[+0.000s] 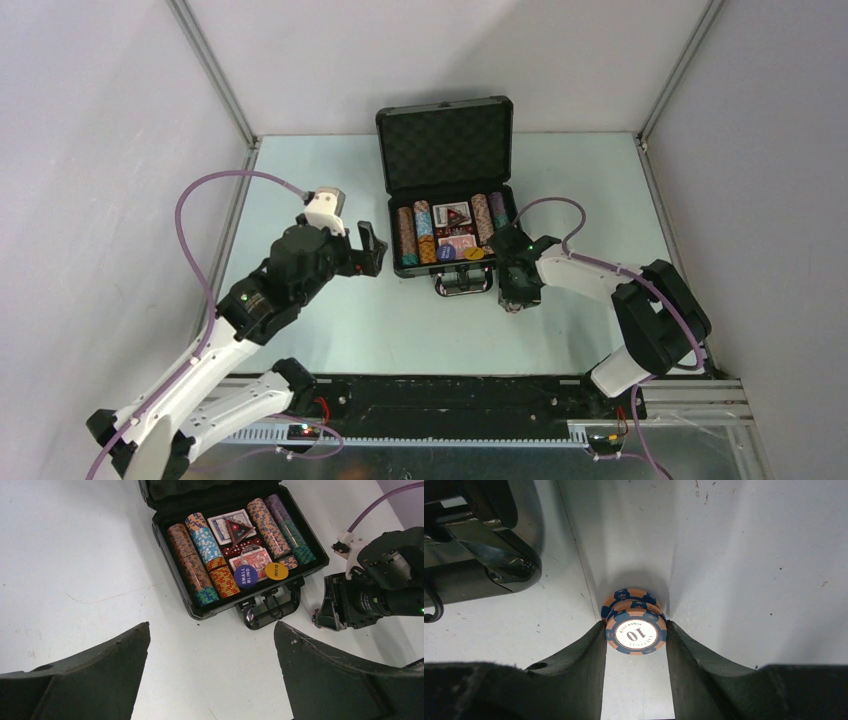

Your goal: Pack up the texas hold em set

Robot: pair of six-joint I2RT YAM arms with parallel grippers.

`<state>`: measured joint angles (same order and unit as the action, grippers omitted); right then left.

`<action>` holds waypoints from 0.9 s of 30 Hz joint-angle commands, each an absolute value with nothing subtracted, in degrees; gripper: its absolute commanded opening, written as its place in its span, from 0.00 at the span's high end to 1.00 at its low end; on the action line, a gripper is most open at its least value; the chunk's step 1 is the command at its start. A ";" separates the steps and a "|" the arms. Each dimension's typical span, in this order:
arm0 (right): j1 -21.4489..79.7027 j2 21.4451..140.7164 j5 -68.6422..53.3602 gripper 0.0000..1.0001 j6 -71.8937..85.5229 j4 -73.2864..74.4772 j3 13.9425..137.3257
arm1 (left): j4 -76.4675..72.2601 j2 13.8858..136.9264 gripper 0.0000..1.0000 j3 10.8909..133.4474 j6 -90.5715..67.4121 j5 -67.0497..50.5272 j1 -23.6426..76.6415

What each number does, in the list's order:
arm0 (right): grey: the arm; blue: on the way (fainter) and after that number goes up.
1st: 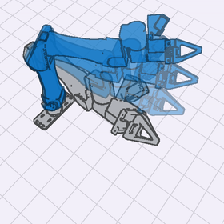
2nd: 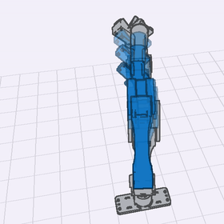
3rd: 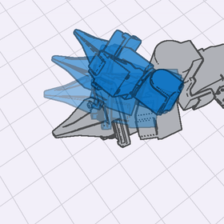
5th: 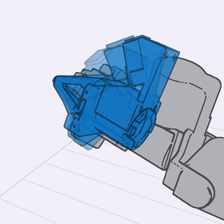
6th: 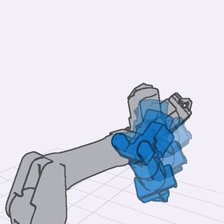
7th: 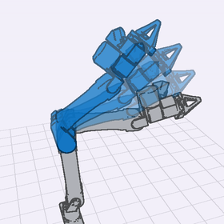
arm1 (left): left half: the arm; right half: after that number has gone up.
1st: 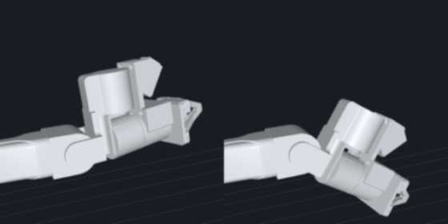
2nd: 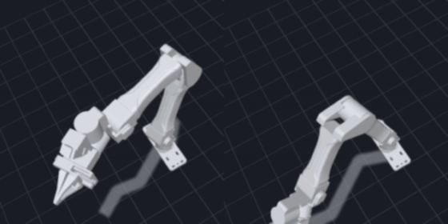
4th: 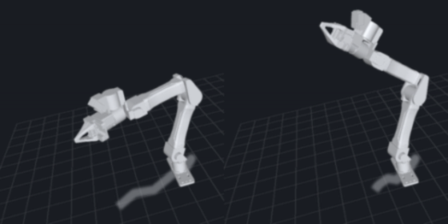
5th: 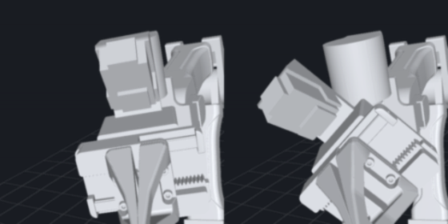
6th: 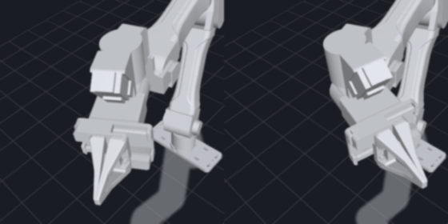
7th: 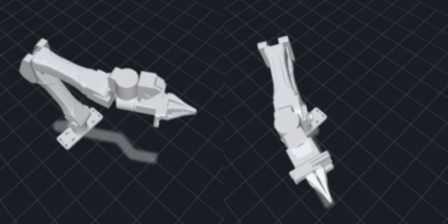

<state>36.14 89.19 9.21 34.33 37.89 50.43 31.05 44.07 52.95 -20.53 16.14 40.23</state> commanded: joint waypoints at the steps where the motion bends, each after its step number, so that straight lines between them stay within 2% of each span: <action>1: 36.00 87.54 10.84 0.78 33.37 39.82 52.43 | 30.21 44.31 0.01 53.92 -21.28 16.08 39.80; 19: 36.26 82.55 10.81 0.80 31.41 43.16 53.87 | 28.02 46.82 0.01 51.80 -27.09 15.83 37.67; 27: 37.51 81.01 10.01 0.83 29.90 45.59 55.30 | 26.39 47.34 0.01 49.35 -31.06 10.97 35.39</action>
<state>36.58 83.77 9.93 31.24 43.35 52.60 29.30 47.35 50.89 -27.94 14.55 37.10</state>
